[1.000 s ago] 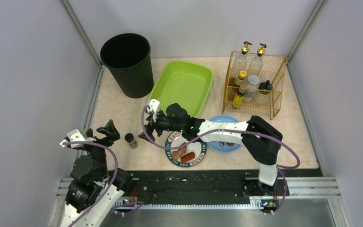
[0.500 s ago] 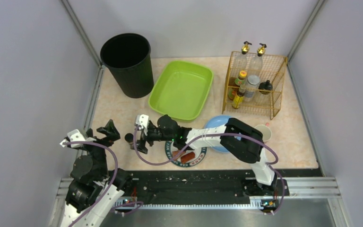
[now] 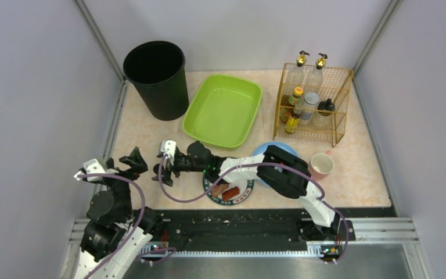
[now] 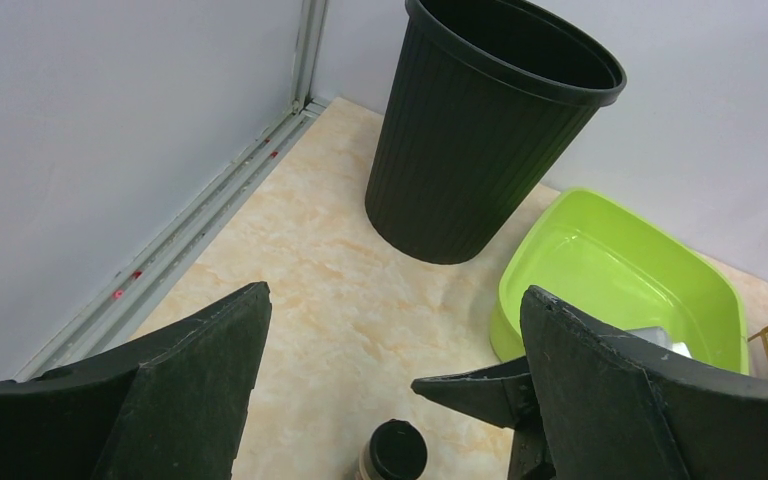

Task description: Clear the kitchen counter

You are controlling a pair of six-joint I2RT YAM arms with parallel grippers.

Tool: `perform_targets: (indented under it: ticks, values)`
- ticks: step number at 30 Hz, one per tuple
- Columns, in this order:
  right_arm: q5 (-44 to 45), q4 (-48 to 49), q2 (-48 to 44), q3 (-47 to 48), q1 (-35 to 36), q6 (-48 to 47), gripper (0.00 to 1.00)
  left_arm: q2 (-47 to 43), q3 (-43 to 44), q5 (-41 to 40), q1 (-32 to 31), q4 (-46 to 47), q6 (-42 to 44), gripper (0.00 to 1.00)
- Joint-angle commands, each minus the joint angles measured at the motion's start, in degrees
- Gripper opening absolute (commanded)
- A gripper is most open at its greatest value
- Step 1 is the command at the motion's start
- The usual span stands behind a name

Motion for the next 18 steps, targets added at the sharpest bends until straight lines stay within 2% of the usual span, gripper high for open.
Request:
perform_targets:
  ticks: [1,13,18]
  values:
    - [-0.3,1.0,2.2,4.5,0.8,-0.1,0.87,-6.9,0.9,0.7,-0.2,1.7,0.7,0.99]
    - [0.4,-2.6,5.5,7.4,0.7,0.3,0.81,-7.0,0.9,0.8,-0.2,1.8,0.8,0.99]
    - [0.4,-3.7,5.8,7.9,0.7,0.2,0.73,-6.9,0.9,0.8,-0.2,1.7,0.8,0.99]
